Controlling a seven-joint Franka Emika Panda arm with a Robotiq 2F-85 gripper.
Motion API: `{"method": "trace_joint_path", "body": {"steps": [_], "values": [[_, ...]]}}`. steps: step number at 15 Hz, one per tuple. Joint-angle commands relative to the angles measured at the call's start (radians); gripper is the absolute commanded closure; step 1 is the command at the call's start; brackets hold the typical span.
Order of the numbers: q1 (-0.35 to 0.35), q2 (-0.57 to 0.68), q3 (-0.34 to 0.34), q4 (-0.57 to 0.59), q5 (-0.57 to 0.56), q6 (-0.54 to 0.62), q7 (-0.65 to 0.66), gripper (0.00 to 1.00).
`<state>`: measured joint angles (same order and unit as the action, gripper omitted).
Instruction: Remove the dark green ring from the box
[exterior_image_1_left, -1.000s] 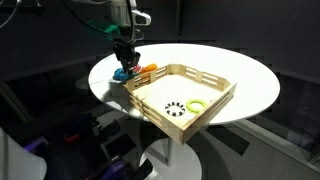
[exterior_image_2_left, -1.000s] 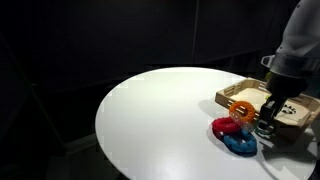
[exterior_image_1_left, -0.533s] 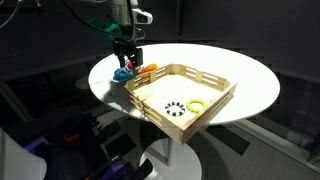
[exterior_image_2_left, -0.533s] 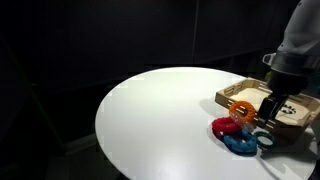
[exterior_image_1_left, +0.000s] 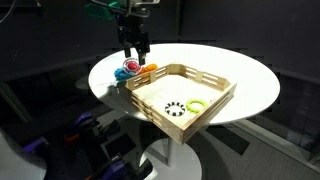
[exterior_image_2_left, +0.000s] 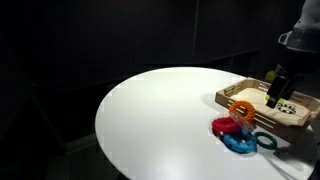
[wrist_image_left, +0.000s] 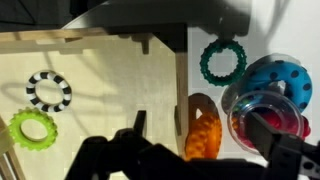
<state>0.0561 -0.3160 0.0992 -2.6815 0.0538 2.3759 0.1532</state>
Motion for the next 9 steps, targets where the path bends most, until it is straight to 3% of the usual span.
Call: {"method": "trace_joint_path", "body": {"steps": [1,9], "values": [[-0.050,-0.099,0.001,0.017,-0.079,-0.112,0.066,0.00],[-0.095,-0.233,-0.048,0.118,-0.097,-0.419,0.025,0.00]]}}
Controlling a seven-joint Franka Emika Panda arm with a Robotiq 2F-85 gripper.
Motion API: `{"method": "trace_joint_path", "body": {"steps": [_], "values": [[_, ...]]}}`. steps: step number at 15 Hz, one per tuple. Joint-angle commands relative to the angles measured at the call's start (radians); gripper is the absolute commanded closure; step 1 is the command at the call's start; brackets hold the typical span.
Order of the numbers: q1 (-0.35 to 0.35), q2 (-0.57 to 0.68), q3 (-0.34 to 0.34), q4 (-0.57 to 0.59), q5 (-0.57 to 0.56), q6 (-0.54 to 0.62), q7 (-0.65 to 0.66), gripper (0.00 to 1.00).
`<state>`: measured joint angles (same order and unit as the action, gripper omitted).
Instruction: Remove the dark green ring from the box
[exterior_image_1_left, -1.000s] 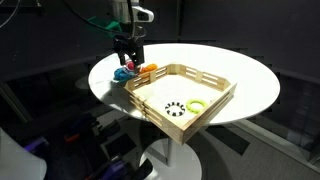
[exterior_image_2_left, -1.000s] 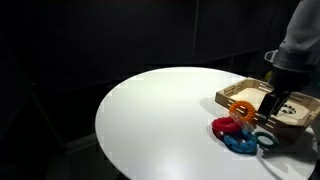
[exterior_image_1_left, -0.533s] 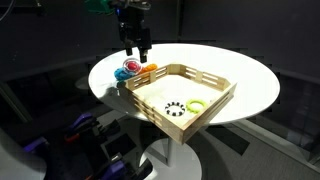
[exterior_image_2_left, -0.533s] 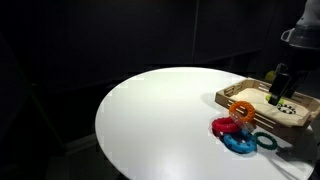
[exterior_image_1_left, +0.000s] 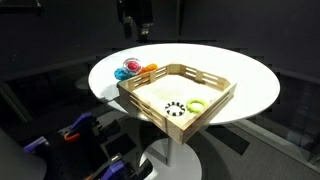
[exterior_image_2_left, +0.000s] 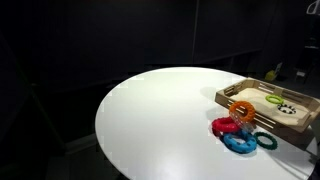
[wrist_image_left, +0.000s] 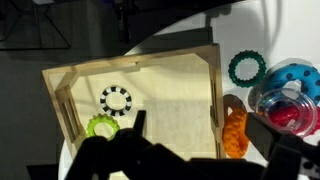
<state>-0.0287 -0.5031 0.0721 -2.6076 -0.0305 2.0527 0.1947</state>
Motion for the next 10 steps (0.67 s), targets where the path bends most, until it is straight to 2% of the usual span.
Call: {"method": "trace_joint_path", "body": {"steps": [1,5,6,10], "values": [[-0.012,-0.058,-0.029,0.060,-0.012,-0.123,-0.022,0.00],[-0.012,-0.069,-0.046,0.110,-0.015,-0.189,-0.039,0.00],[-0.005,-0.072,-0.037,0.078,0.001,-0.149,-0.014,0.00],[-0.005,-0.073,-0.040,0.089,0.001,-0.163,-0.021,0.00]]}}
